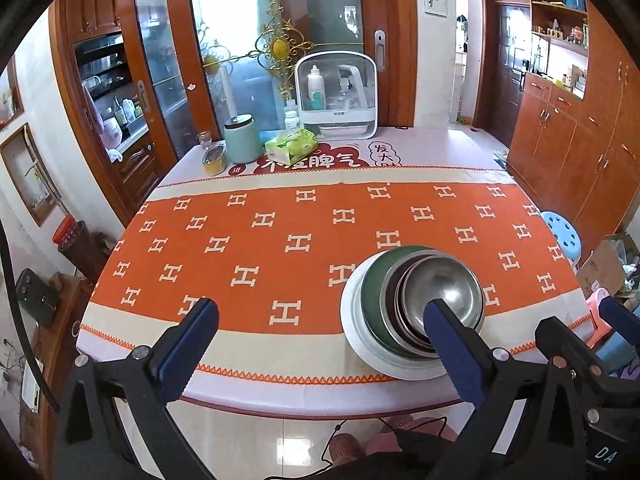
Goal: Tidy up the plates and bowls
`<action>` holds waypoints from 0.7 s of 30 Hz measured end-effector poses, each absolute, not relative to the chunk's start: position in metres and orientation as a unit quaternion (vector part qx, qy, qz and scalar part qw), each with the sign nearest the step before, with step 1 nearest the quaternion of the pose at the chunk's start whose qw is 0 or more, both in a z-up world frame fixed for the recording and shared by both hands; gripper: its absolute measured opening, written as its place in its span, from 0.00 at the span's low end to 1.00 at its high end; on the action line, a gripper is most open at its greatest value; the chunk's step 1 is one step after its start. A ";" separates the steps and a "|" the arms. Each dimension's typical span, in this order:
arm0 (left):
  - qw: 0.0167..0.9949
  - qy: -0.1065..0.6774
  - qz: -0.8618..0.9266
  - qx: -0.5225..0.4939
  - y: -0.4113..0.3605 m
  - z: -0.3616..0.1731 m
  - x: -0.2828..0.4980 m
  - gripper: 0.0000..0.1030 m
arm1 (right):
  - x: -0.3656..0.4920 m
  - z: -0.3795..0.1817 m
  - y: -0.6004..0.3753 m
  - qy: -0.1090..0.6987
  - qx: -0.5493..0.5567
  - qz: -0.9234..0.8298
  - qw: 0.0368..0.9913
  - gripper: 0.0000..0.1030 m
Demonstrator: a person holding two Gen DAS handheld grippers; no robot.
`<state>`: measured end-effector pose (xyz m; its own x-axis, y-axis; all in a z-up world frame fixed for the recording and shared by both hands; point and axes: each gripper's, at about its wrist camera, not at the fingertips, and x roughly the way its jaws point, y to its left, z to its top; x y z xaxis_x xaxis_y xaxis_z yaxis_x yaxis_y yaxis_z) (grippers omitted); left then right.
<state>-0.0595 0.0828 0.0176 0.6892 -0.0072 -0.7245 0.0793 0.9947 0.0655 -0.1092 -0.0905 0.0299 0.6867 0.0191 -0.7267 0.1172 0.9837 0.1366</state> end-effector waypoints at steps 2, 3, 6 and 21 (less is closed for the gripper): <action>0.918 0.394 -0.024 0.046 0.083 0.017 -0.060 0.99 | -0.110 0.030 -0.091 0.395 0.088 -0.028 0.914 1.00; 0.918 0.394 -0.024 0.046 0.083 0.017 -0.060 0.99 | -0.110 0.030 -0.092 0.395 0.089 -0.029 0.914 1.00; 0.917 0.395 -0.026 0.046 0.082 0.017 -0.061 0.99 | -0.111 0.029 -0.094 0.398 0.090 -0.029 0.913 1.00; 0.915 0.398 -0.037 0.056 0.073 0.016 -0.056 0.99 | -0.109 0.027 -0.099 0.401 0.097 -0.039 0.910 1.00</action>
